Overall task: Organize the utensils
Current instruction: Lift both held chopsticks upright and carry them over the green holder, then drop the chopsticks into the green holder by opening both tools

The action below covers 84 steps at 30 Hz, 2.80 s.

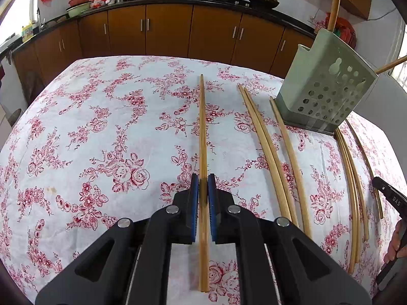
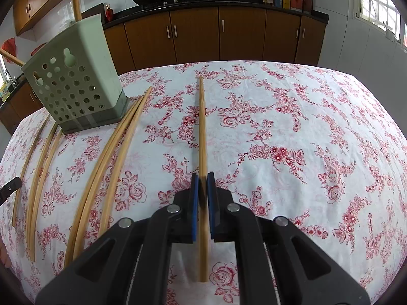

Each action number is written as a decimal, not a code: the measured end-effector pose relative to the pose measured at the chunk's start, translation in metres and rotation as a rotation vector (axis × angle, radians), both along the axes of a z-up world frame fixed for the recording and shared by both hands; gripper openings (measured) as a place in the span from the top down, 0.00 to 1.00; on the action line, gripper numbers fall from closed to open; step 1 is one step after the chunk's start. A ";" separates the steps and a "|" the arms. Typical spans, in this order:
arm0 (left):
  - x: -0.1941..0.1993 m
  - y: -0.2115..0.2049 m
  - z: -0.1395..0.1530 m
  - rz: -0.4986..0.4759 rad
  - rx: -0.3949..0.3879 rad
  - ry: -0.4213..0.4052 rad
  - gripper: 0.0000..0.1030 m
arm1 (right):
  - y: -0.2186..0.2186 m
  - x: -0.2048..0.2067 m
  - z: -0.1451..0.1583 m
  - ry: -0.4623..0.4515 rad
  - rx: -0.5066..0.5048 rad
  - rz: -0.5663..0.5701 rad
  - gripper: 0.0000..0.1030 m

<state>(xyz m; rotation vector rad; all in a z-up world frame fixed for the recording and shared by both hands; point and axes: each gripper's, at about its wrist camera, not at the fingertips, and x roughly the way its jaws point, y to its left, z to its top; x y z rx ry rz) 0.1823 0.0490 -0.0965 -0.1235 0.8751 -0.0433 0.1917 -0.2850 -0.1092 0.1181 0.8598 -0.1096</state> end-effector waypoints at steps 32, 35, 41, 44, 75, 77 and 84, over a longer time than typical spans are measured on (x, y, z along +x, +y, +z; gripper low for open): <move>-0.039 0.007 0.067 -0.009 0.023 -0.133 0.93 | -0.010 -0.047 0.076 -0.206 0.013 0.016 0.92; -0.042 0.011 0.094 0.000 0.001 -0.203 0.93 | -0.015 -0.051 0.097 -0.262 0.018 0.012 0.93; -0.046 0.016 0.137 0.021 -0.048 -0.320 0.93 | -0.019 -0.055 0.131 -0.353 0.030 0.014 0.93; -0.045 0.017 0.150 0.023 -0.063 -0.351 0.93 | -0.019 -0.057 0.144 -0.389 0.037 0.019 0.93; -0.059 -0.047 0.266 -0.149 -0.148 -0.621 0.93 | 0.026 -0.073 0.282 -0.616 0.134 0.244 0.93; -0.053 -0.053 0.274 -0.141 -0.153 -0.650 0.93 | 0.032 -0.067 0.285 -0.627 0.125 0.241 0.93; -0.027 -0.064 0.279 -0.066 -0.152 -0.723 0.93 | 0.047 -0.031 0.273 -0.599 0.115 0.228 0.93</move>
